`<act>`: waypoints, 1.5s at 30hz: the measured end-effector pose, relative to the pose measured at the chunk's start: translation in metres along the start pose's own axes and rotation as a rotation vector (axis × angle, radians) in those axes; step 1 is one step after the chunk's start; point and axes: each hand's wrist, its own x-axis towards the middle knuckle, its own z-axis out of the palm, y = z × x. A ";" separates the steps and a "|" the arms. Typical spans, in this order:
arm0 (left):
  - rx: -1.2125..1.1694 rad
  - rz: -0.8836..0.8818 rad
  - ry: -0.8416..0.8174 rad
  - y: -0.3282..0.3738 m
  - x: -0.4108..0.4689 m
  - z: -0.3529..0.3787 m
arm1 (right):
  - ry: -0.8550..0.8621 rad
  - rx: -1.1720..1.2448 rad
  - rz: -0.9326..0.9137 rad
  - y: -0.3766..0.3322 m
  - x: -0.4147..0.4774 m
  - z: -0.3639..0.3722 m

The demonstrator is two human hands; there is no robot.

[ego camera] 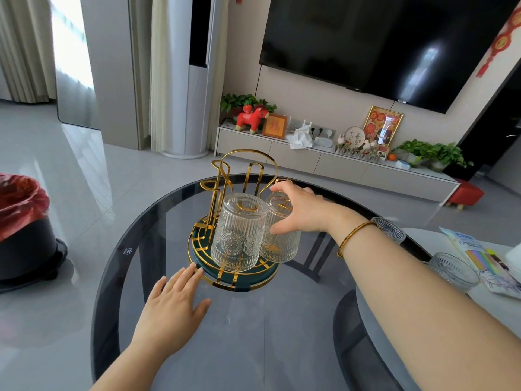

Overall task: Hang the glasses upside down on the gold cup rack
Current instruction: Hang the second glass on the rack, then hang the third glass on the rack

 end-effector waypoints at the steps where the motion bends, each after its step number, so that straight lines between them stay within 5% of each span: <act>1: 0.000 -0.001 0.001 0.000 0.000 0.000 | 0.005 -0.004 -0.009 -0.001 -0.002 -0.001; 9: -0.024 0.025 0.011 0.002 -0.005 -0.004 | 0.170 -0.061 -0.008 0.017 -0.058 -0.020; 18: -0.109 0.093 0.012 0.025 -0.027 -0.004 | 0.126 -0.162 0.130 0.084 -0.162 -0.016; 20: -0.141 0.136 -0.002 0.042 -0.034 0.003 | 0.305 -0.003 0.133 0.097 -0.187 0.000; 24: -0.120 0.208 -0.041 0.068 -0.045 0.014 | 1.038 0.413 0.273 0.112 -0.228 0.057; 26: -0.104 0.227 -0.051 0.078 -0.048 0.019 | 1.255 0.566 0.422 0.119 -0.241 0.089; 30: -0.048 0.248 -0.050 0.086 -0.056 0.023 | 1.107 0.833 0.653 0.133 -0.241 0.137; 34: -0.022 0.245 -0.053 0.087 -0.058 0.023 | 1.024 0.932 0.628 0.138 -0.227 0.142; 45: -0.105 0.232 -0.025 0.082 -0.059 0.023 | 1.012 0.835 0.779 0.149 -0.209 0.134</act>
